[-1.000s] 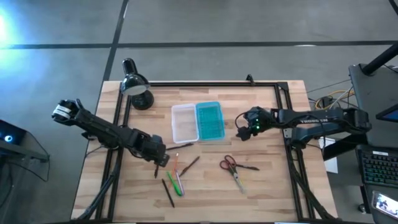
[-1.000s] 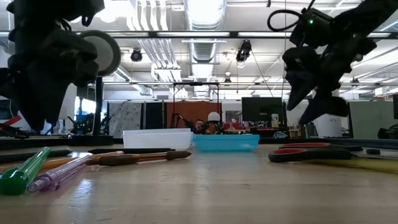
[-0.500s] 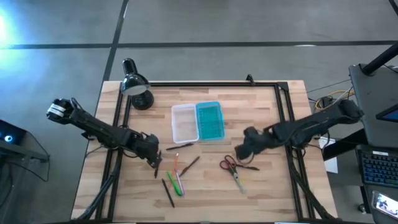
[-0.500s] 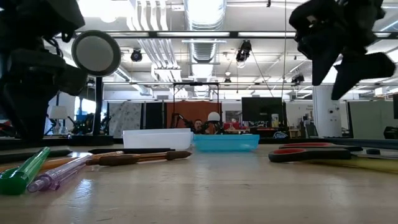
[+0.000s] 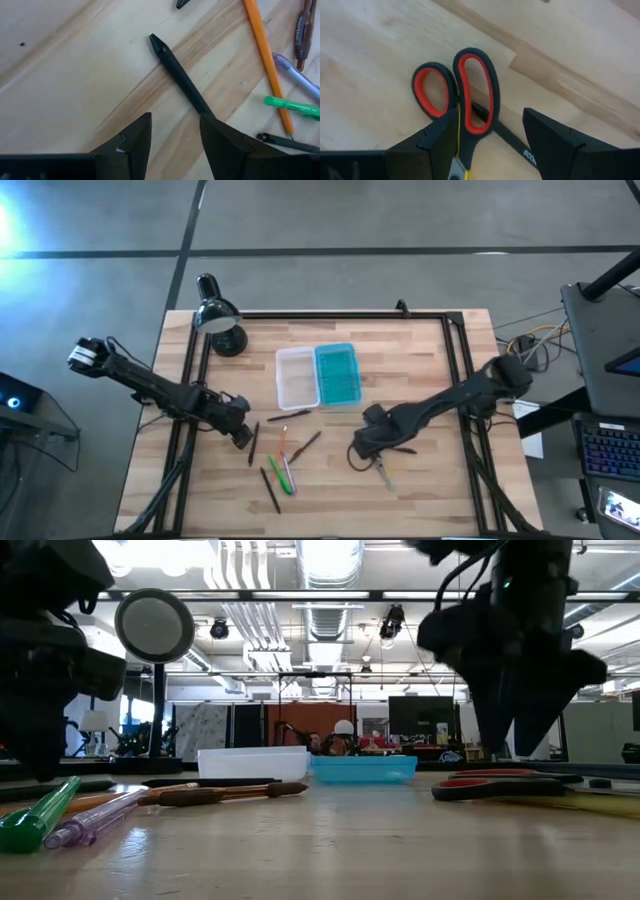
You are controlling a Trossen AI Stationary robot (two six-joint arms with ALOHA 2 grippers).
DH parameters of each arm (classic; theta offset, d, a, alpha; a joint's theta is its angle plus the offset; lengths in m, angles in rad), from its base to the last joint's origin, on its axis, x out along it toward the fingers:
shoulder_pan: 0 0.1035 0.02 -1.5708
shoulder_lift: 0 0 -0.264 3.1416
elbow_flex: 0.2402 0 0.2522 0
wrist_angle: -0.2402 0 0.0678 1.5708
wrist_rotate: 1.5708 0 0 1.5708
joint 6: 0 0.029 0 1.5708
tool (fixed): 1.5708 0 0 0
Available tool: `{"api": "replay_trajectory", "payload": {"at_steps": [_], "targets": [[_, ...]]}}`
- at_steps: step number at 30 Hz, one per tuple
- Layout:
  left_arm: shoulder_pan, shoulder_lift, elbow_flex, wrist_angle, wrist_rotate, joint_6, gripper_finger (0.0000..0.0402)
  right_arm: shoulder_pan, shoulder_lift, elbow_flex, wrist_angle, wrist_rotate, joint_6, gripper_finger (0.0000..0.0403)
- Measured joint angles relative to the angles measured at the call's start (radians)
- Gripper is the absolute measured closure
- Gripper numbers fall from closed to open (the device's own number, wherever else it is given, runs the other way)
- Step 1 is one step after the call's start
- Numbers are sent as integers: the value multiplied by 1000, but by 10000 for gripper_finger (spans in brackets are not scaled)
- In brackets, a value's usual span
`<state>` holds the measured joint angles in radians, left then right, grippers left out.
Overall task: Pick & place school supplies into a supply box
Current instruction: Put the scissors into the supply box
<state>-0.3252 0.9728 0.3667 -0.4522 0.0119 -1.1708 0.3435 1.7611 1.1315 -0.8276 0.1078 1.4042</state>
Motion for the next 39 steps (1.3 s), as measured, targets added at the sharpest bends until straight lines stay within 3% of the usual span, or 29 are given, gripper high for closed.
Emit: {"api": "replay_trajectory", "payload": {"at_steps": [16, 28, 39], "targets": [[-2, -42, -3, -1, 3, -7, 251, -40, 25, 5, -30, -14, -34, 190], [-2, -42, -9, 0, 2, -33, 251, -67, 25, -40, 38, -52, -96, 246], [-2, -41, -9, 0, -6, -38, 251, -92, 25, -68, 97, -65, -147, 253]]}}
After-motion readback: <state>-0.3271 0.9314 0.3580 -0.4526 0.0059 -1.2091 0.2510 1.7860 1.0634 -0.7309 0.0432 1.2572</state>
